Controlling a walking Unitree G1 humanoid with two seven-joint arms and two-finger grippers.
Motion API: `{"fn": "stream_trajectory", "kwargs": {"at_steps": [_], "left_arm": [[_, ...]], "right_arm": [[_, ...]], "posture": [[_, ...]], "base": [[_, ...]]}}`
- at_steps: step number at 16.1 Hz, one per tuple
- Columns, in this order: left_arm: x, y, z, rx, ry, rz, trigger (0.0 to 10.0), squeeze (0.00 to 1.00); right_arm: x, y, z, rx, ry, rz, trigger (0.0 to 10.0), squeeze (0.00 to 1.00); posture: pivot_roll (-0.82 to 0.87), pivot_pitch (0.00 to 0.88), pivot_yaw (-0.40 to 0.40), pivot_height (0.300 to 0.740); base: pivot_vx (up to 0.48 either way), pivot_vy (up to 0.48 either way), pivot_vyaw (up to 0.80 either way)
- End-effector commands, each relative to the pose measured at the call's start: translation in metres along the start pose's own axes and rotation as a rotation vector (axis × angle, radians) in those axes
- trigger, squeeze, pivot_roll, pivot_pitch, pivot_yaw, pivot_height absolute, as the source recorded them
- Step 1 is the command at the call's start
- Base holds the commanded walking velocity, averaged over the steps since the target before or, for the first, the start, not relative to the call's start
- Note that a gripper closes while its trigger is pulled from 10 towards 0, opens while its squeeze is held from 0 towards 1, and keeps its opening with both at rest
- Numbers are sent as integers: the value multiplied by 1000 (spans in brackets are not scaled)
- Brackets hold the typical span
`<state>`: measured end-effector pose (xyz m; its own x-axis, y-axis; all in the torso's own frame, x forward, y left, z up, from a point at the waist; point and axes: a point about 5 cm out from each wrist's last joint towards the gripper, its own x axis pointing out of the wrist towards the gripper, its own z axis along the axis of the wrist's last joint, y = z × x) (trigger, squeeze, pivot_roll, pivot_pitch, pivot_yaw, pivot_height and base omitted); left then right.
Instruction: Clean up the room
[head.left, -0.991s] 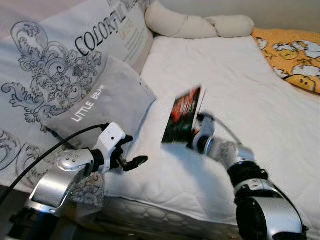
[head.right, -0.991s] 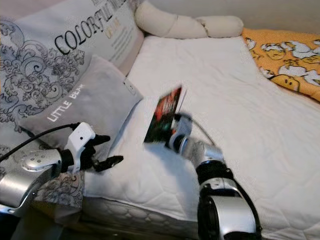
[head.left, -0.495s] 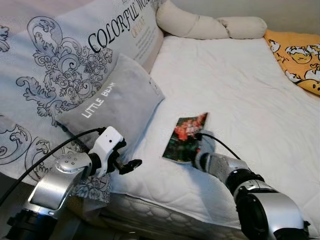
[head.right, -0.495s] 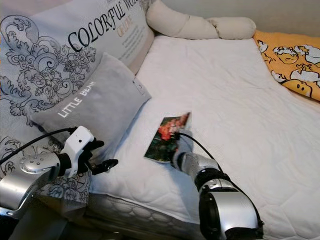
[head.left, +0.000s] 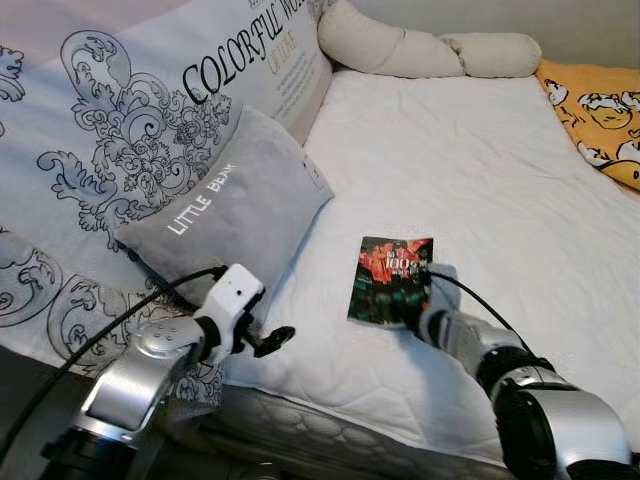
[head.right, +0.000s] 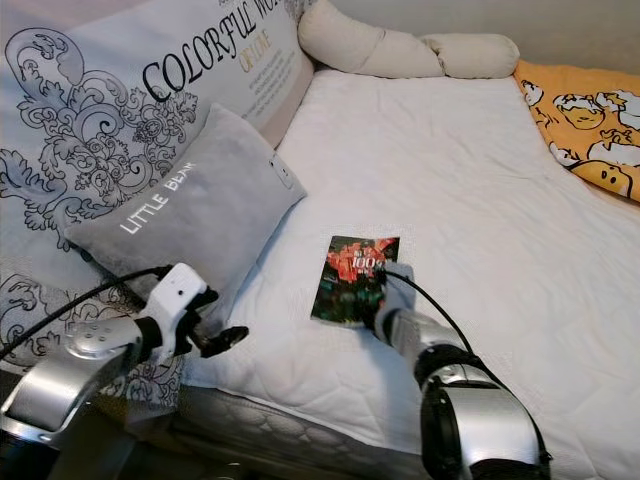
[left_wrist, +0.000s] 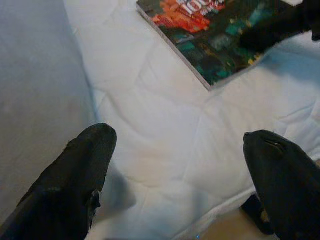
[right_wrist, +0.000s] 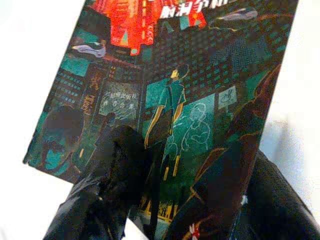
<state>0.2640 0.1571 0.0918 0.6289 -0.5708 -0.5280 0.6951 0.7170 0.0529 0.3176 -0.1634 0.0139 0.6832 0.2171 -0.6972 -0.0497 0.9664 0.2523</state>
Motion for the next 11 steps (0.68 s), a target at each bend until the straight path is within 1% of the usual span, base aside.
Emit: {"fn": "stream_trajectory", "kwargs": {"at_steps": [1, 3, 4, 5, 6, 7, 9, 10, 11], "left_arm": [[2, 1, 0, 8, 8, 21, 10000, 0], [7, -2, 2, -12, -16, 34, 10000, 0], [8, -4, 2, -29, -30, 41, 10000, 0], [10, -5, 0, -47, -45, 52, 10000, 0], [11, -6, -1, -66, -55, 67, 10000, 0], [12, -6, -2, -76, -60, 72, 10000, 0], [15, -9, -5, -103, -69, 87, 10000, 0], [15, -10, -6, -106, -68, 90, 10000, 0], [15, -10, -9, -116, -66, 101, 10000, 0]], "right_arm": [[-1, -4, -1, -26, 3, 4, 10000, 1000], [-2, -5, 2, -23, -21, 53, 10000, 1000], [-4, -5, 6, -8, -43, 87, 10000, 918], [-5, -7, 9, 11, -72, 103, 10000, 208], [-7, -10, 8, -15, -87, 117, 10000, 0], [-7, -13, 6, -15, -89, 111, 10000, 0], [-9, -21, -13, -51, -52, 114, 10000, 0], [-9, -22, -18, -63, -38, 113, 10000, 0], [-8, -19, -29, -86, -13, 128, 10000, 0]], "posture": [[104, 0, 41, 740], [87, 0, 44, 740], [73, 0, 43, 740], [54, 0, 43, 740], [41, 0, 44, 740], [33, 0, 44, 740], [26, 0, 44, 740], [17, 0, 39, 740], [18, 0, 35, 740]], "base": [[0, 0, 0], [0, 0, 0], [0, 0, 0], [0, 0, 0], [0, 0, 0], [0, 0, 0], [0, 0, 0], [0, 0, 0], [0, 0, 0]]}}
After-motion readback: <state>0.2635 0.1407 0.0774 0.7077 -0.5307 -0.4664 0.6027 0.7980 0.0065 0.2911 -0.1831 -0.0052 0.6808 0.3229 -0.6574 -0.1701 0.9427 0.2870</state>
